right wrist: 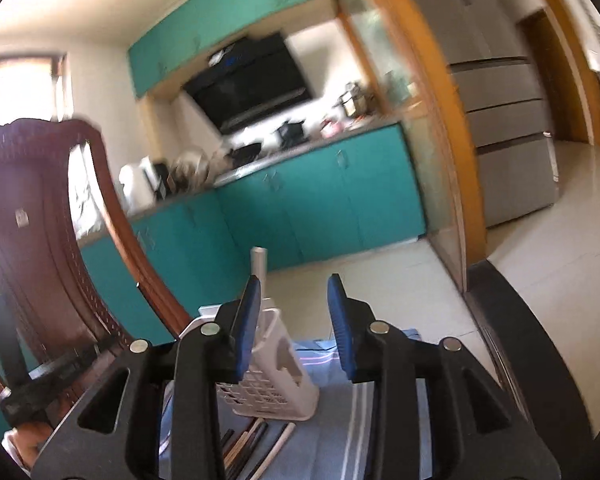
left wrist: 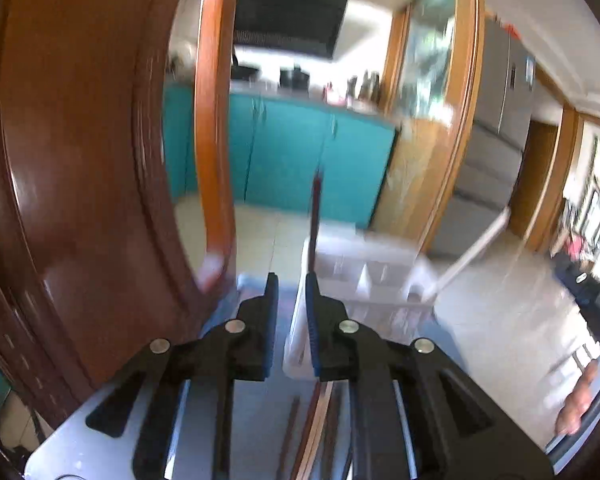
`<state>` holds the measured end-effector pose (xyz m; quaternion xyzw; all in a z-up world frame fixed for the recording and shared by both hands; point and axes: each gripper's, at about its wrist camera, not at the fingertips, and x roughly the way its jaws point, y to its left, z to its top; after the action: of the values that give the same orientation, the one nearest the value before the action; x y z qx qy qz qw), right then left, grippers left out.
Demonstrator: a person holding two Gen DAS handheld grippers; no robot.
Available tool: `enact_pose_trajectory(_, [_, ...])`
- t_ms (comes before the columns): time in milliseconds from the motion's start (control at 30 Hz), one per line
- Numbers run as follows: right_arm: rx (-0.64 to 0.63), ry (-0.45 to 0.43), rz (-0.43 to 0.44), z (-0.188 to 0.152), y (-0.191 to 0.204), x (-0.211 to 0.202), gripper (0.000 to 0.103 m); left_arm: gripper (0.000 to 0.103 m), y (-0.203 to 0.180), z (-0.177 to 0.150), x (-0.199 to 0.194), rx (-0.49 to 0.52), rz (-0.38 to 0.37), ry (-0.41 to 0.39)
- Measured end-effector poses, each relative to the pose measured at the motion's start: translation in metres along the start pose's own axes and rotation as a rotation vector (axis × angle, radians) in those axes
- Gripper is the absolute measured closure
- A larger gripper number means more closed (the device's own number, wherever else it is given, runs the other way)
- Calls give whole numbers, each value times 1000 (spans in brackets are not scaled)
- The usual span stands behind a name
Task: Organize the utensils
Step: 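Open both tools to release the chopsticks into the basket, then move the left tool to a dark brown chopstick while the right tool reaches a light wooden one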
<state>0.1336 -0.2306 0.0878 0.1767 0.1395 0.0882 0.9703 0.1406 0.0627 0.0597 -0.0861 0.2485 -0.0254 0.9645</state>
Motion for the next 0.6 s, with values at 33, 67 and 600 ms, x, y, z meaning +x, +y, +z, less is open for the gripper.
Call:
enact_pose_trajectory(33, [-12, 64, -35, -12, -1, 8, 68, 88, 4, -8, 8, 0, 2, 44])
enact_pose_trajectory(67, [-21, 123, -50, -19, -2, 18, 68, 88, 7, -16, 18, -3, 8, 90])
enact_pose_trajectory(600, [-230, 804, -115, -150, 72, 170, 68, 88, -4, -96, 74, 155, 119, 441])
